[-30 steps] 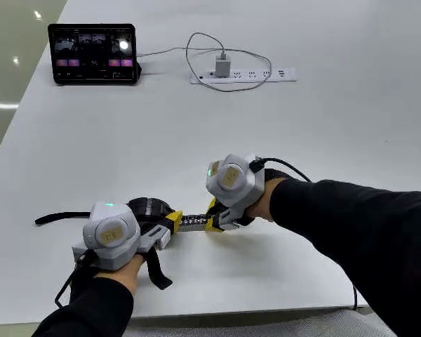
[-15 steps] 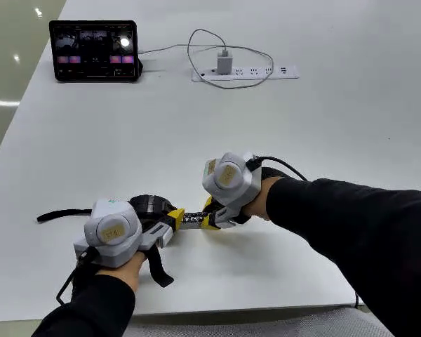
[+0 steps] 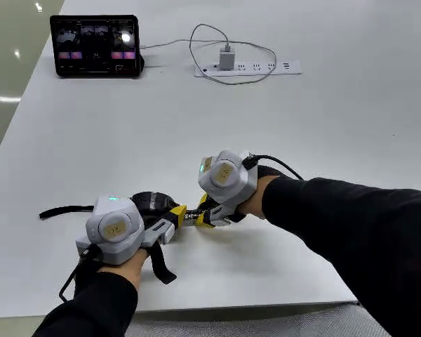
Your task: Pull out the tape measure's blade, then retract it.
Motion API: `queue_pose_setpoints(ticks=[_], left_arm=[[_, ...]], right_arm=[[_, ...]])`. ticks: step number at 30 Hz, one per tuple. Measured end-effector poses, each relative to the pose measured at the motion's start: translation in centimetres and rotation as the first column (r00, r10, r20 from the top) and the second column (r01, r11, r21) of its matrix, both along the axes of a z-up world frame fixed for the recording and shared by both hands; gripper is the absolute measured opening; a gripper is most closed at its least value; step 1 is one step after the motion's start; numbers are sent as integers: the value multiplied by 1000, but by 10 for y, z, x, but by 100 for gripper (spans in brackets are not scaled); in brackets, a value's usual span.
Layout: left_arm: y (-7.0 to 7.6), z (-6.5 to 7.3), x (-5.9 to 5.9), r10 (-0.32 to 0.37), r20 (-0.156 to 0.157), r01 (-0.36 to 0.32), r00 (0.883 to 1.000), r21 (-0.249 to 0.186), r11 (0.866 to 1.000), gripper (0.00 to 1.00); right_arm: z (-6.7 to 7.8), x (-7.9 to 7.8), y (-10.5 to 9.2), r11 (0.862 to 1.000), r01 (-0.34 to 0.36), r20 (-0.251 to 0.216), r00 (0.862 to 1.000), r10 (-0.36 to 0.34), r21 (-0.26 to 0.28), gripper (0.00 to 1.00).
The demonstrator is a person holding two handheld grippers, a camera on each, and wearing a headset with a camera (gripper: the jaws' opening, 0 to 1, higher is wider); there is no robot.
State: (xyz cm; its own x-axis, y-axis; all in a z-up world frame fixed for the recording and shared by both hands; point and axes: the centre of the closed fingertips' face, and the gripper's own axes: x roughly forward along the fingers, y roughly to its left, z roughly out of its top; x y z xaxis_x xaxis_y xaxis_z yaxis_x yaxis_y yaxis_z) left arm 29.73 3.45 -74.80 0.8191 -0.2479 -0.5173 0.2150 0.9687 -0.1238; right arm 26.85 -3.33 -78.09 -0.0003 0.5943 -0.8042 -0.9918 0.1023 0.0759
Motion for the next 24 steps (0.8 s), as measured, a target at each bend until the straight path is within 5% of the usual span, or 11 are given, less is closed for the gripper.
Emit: queue_pose_setpoints(ticks=[24], left_arm=[[-1, 1, 0, 4, -1, -4, 1000, -8, 1000, 62]], right_arm=[[1, -1, 10, 1000, -9, -8, 1000, 9, 29, 11]])
